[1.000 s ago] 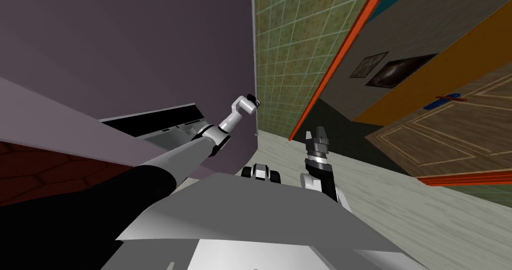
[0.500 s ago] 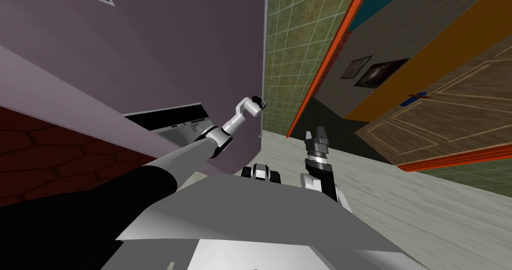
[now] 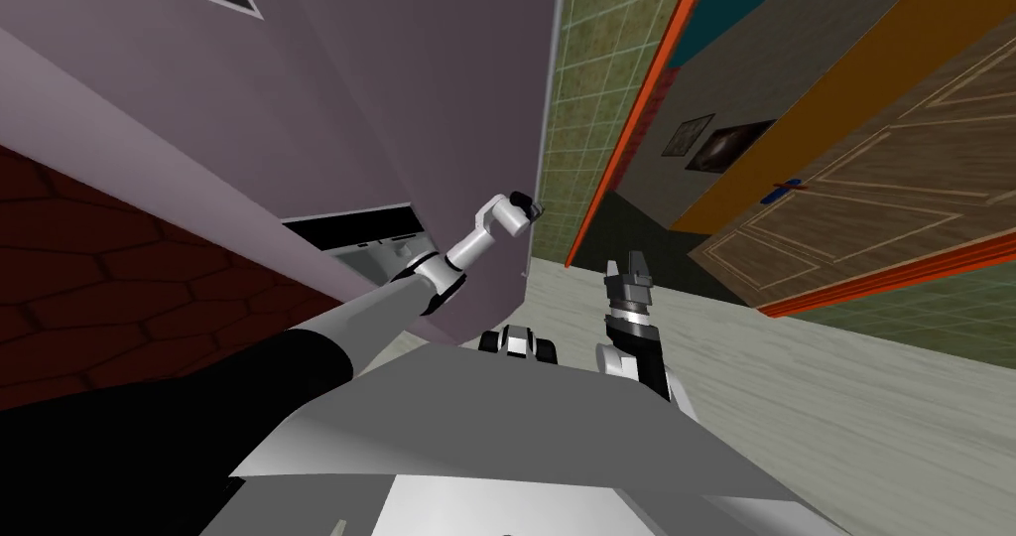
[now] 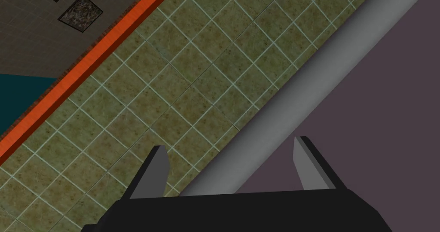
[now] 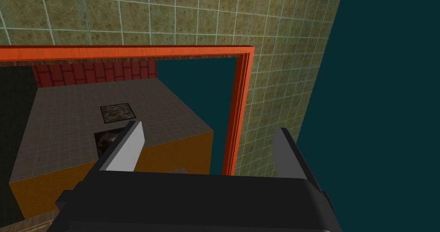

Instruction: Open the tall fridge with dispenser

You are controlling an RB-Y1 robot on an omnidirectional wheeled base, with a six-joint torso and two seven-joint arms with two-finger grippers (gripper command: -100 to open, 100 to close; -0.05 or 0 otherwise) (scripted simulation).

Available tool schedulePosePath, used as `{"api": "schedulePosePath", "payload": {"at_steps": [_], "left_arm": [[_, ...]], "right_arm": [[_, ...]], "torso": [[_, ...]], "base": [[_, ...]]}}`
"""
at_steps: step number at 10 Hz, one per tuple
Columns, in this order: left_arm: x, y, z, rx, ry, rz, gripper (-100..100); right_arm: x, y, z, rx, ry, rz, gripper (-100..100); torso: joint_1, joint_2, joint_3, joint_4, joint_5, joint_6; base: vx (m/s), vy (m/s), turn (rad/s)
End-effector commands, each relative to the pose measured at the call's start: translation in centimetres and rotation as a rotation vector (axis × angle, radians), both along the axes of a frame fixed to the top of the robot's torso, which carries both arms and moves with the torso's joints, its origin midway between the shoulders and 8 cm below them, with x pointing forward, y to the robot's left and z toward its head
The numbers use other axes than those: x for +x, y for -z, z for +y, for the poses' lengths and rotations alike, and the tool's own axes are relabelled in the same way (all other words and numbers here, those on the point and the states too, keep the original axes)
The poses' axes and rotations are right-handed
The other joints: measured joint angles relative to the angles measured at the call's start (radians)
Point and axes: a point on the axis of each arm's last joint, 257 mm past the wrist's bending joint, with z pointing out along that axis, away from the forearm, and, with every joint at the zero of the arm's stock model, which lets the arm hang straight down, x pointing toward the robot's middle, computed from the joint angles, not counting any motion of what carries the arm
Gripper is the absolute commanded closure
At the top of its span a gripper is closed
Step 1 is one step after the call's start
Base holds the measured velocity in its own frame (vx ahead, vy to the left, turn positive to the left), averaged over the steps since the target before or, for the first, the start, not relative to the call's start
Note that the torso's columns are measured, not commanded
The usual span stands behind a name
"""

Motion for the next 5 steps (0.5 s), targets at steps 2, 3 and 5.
{"api": "schedulePosePath", "payload": {"at_steps": [2,3,5], "left_arm": [[-3.5,-0.6,-5.1,-0.015,0.115,0.002,100],[-4.5,-0.7,-6.4,-0.016,0.148,0.002,100],[-4.1,0.1,-6.1,0.003,0.14,0.006,100]], "right_arm": [[0.0,0.0,0.0,0.0,0.0,0.0,0],[0.0,0.0,0.0,0.0,0.0,0.0,0],[0.0,0.0,0.0,0.0,0.0,0.0,0]], "torso": [[-0.002,0.004,0.002,0.001,0.0,0.002],[-0.002,0.005,0.002,0.001,0.0,0.002],[-0.004,-0.002,-0.002,0.002,0.0,0.001]], "base": [[-0.191,0.079,-0.083],[-0.166,0.073,-0.074],[-0.084,0.017,-0.025]]}}
